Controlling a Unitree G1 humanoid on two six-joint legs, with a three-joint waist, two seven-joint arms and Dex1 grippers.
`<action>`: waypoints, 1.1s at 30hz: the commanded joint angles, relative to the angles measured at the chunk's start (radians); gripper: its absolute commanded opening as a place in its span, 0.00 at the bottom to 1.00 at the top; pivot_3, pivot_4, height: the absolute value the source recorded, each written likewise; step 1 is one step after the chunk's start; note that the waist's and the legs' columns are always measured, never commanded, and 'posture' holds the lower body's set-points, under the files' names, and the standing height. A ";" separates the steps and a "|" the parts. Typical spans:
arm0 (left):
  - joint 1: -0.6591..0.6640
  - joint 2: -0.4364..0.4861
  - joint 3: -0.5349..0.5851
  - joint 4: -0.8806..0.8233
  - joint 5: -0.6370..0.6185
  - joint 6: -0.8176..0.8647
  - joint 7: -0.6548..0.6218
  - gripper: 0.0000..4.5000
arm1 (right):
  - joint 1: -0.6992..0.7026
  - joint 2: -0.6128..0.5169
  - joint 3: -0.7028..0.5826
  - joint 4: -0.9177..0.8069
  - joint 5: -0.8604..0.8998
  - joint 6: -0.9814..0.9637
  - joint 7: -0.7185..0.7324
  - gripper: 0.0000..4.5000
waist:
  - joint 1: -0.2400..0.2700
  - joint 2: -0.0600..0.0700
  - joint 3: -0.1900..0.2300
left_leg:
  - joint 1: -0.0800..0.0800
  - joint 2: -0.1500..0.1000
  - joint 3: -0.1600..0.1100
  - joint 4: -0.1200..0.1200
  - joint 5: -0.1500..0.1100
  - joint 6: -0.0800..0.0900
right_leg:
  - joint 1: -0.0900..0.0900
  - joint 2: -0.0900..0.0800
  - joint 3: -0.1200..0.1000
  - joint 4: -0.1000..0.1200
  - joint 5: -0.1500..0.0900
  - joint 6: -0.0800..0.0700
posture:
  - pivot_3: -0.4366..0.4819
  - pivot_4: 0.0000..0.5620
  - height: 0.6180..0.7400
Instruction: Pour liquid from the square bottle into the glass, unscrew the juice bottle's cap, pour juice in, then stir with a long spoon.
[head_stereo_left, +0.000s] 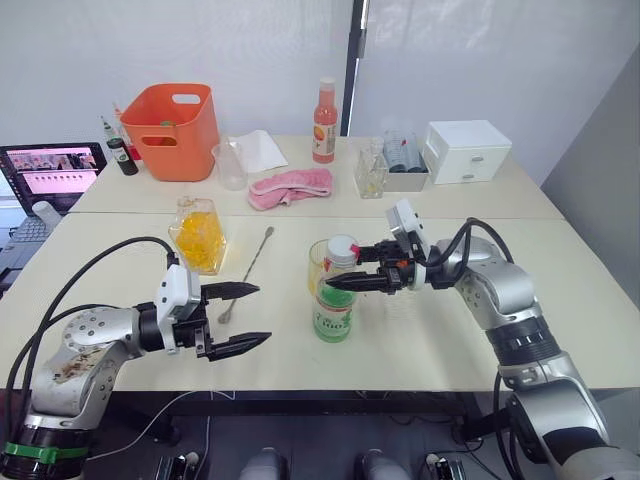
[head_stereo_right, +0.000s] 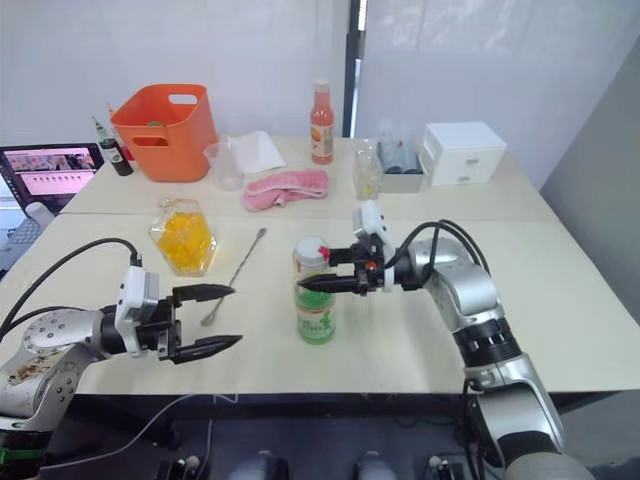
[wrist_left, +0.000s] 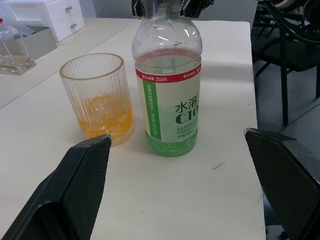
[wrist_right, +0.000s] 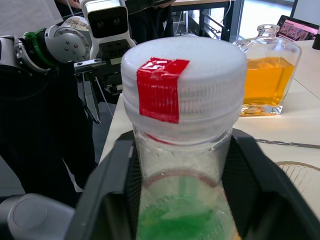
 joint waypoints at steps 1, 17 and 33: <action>0.000 0.014 0.025 -0.037 -0.011 -0.009 0.006 1.00 | -0.018 0.001 -0.035 -0.024 0.014 -0.004 0.014 0.31 | 0.000 0.000 0.000 | 0.000 0.000 0.000 0.000 0.000 0.000 | 0.000 0.000 0.000 0.000 0.000 0.000 | 0.48 0.27 0.79; -0.008 0.014 0.021 -0.038 -0.013 0.000 0.012 1.00 | 0.153 0.018 -0.060 -0.461 0.055 0.197 -0.298 0.31 | -0.001 0.000 0.000 | 0.000 0.000 0.000 0.000 0.000 0.000 | -0.001 0.000 0.000 0.000 0.000 0.000 | 0.48 0.27 0.79; -0.036 0.021 0.015 -0.037 -0.020 0.022 0.000 1.00 | 0.201 0.036 0.040 -0.409 -0.053 0.102 -0.331 0.31 | -0.001 0.000 0.000 | 0.000 -0.001 0.000 0.000 0.000 0.000 | 0.000 0.001 0.000 0.000 0.000 0.000 | 0.48 0.27 0.79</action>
